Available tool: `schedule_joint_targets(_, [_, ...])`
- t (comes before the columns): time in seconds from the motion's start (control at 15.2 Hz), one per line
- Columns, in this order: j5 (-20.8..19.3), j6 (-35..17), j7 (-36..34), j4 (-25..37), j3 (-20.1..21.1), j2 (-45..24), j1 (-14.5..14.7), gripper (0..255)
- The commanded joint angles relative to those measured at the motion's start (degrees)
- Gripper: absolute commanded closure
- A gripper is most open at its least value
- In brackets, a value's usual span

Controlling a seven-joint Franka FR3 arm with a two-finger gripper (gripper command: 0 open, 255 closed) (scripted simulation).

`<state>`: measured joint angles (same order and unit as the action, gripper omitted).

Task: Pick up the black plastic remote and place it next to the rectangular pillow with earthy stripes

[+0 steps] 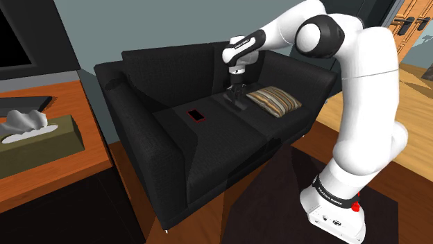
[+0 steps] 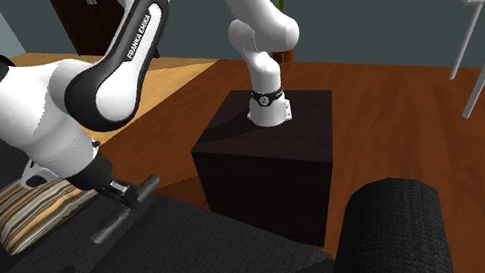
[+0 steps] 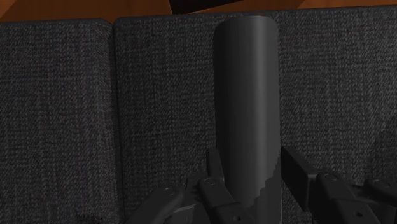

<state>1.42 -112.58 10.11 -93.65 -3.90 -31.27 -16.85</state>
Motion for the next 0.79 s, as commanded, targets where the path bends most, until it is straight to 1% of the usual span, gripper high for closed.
schedule_joint_targets(0.0, [-0.1, 0.9, 2.2, 2.5, -0.6, -1.6, -1.7, 255])
schedule_joint_targets(0.33, [0.0, 4.3, 7.3, 11.3, -1.9, -6.9, -5.9, 255])
schedule_joint_targets(0.66, [0.2, 9.1, 11.8, 23.3, -2.9, -13.9, -10.2, 255])
schedule_joint_targets(0.73, [0.2, 8.5, 11.8, 23.0, -2.8, -14.2, -10.2, 255])
